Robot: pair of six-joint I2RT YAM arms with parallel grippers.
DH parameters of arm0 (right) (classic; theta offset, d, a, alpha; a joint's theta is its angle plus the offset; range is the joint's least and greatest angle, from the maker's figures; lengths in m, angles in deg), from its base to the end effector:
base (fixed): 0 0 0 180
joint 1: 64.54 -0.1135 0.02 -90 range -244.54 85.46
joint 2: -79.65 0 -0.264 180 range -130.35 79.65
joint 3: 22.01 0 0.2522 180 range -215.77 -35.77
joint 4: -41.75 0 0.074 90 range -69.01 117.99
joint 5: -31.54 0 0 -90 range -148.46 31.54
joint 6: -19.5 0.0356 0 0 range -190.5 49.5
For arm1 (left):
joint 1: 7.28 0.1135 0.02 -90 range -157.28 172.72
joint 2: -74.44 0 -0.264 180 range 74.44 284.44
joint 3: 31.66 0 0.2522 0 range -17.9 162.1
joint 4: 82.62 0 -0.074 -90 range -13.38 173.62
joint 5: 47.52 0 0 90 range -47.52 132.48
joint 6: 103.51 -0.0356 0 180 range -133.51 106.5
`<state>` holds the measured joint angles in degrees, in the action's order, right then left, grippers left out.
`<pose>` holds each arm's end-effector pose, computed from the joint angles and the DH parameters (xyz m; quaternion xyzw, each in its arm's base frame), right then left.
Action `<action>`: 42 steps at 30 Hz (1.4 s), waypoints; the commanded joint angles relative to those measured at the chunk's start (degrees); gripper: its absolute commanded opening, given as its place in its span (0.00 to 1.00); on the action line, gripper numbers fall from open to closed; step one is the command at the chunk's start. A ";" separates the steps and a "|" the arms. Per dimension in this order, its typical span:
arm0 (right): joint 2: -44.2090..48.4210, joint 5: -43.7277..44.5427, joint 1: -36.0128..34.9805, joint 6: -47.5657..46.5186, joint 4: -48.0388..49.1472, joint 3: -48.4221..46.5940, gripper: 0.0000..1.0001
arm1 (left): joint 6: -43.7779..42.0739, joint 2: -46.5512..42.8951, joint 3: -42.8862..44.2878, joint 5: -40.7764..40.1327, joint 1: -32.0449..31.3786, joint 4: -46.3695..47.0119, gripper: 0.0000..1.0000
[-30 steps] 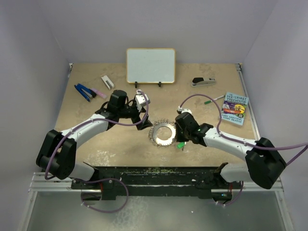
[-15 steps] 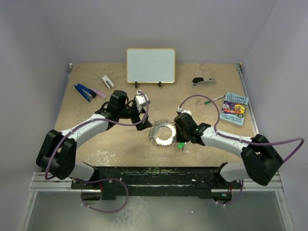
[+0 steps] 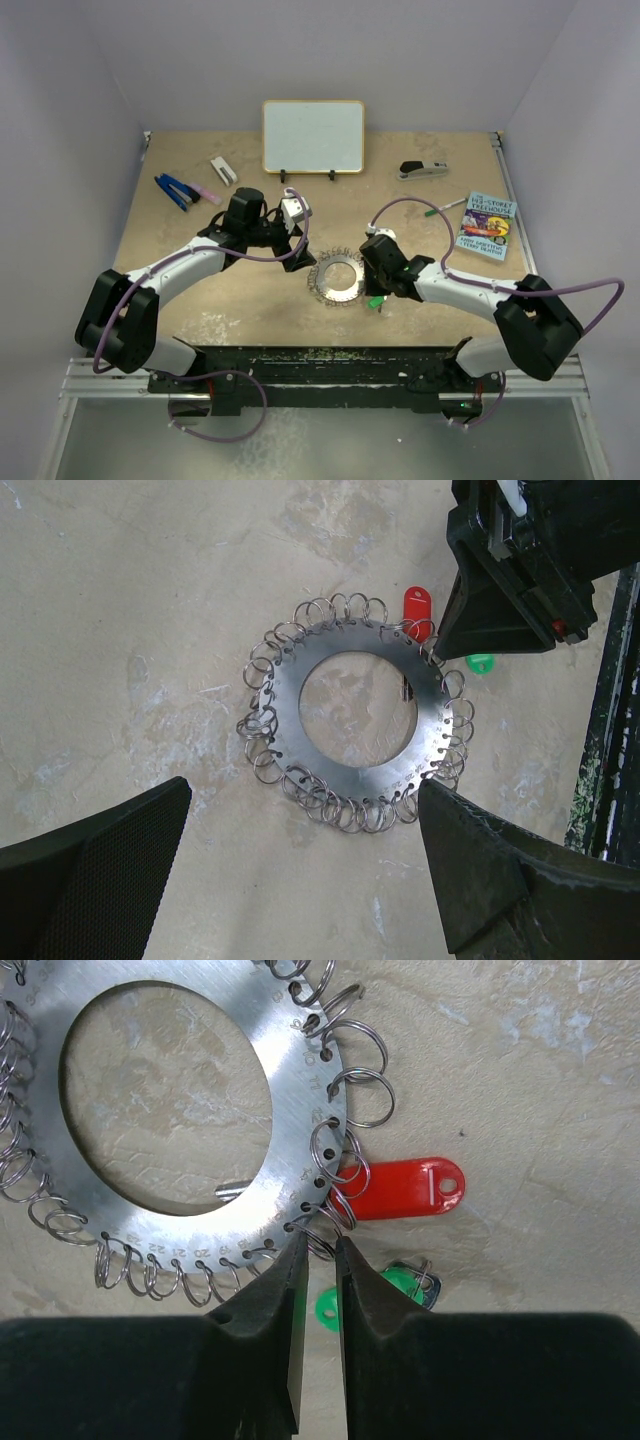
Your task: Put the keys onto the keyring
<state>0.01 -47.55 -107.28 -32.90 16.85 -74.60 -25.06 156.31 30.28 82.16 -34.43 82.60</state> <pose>0.1987 0.1744 0.1727 -0.0112 0.9415 0.1407 0.3059 0.2593 -0.1585 0.2311 0.4247 0.7340 -0.3571 0.3916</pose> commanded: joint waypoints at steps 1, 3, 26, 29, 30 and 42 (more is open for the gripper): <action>-0.07 0.05 -0.30 0.72 1.18 -0.22 0.17 | -0.93 -0.43 2.09 1.72 -0.26 1.10 0.98; 0.17 -0.25 -0.33 0.72 1.32 -0.22 0.16 | -0.93 -0.43 2.16 1.63 -0.26 1.02 0.98; 1.11 -4.12 -1.29 1.11 2.05 -0.45 0.00 | -1.02 -0.74 2.61 1.45 -0.26 0.23 0.98; 0.78 -4.22 -1.34 1.21 2.41 -0.54 0.01 | -1.02 -0.99 2.66 1.45 -0.28 0.22 0.98; 0.56 -4.30 -1.42 1.18 2.52 -0.62 0.01 | -1.16 -1.00 2.62 1.45 -0.27 0.19 0.98; 2.63 -2.78 -3.19 2.08 0.99 -1.31 0.09 | -1.19 -1.09 2.62 1.54 -0.18 0.05 0.98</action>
<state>0.08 -52.29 -109.51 -32.06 18.84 -74.60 -25.10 156.31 30.52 82.18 -34.43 81.55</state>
